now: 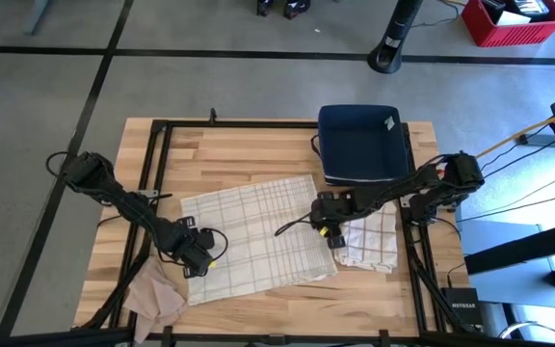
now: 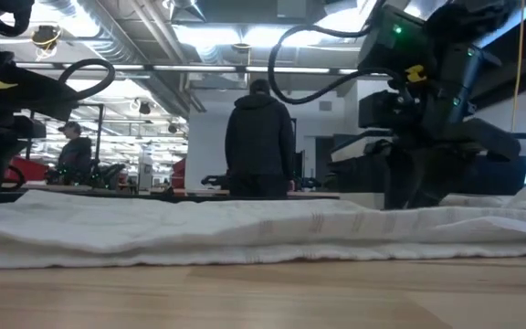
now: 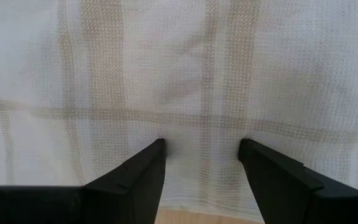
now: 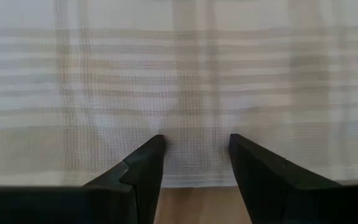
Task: Fold towel
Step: Fold the white plaid towel
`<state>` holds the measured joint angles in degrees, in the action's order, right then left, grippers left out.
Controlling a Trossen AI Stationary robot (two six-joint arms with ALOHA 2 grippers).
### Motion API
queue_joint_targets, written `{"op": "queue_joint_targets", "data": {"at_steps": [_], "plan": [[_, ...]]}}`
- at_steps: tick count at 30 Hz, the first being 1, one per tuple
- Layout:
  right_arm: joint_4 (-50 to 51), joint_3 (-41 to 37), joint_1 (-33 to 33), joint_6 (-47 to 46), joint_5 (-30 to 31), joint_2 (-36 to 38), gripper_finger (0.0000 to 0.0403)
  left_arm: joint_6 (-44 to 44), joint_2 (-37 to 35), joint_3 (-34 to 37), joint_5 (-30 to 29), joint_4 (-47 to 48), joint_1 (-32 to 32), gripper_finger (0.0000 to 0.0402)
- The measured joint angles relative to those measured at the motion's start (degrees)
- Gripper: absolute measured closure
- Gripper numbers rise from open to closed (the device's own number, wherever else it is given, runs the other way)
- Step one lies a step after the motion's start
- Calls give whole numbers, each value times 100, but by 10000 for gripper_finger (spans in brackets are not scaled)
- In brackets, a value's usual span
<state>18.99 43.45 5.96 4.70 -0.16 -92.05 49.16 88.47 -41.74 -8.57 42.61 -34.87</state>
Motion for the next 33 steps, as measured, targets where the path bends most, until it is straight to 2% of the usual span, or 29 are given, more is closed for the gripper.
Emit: {"op": "queue_joint_targets", "data": {"at_steps": [10, 14, 18, 23, 25, 27, 30, 33], "plan": [[-198, -289, 1, 32, 171, 21, 217, 58, 7, 2, 8, -2, -2, 196], [-206, -389, 1, 34, 192, 24, 239, 50, 7, 5, -20, -17, -4, 202], [-184, -440, 6, 22, 189, 26, 298, 54, 10, 4, -18, -60, -7, 245], [-165, -447, 4, 44, 253, 24, 385, 58, 17, 4, -46, -57, -7, 333], [-165, -449, 1, 111, 253, 21, 391, 60, 20, 7, -78, -33, -7, 369], [-180, -451, 3, 124, 251, 17, 377, 121, 20, 7, -115, -18, -7, 391], [-189, -453, 1, 126, 249, 13, 362, 190, 20, 7, -196, -3, -7, 388], [-189, -453, 1, 126, 243, 13, 368, 182, 20, 11, -217, 6, -7, 383]]}}
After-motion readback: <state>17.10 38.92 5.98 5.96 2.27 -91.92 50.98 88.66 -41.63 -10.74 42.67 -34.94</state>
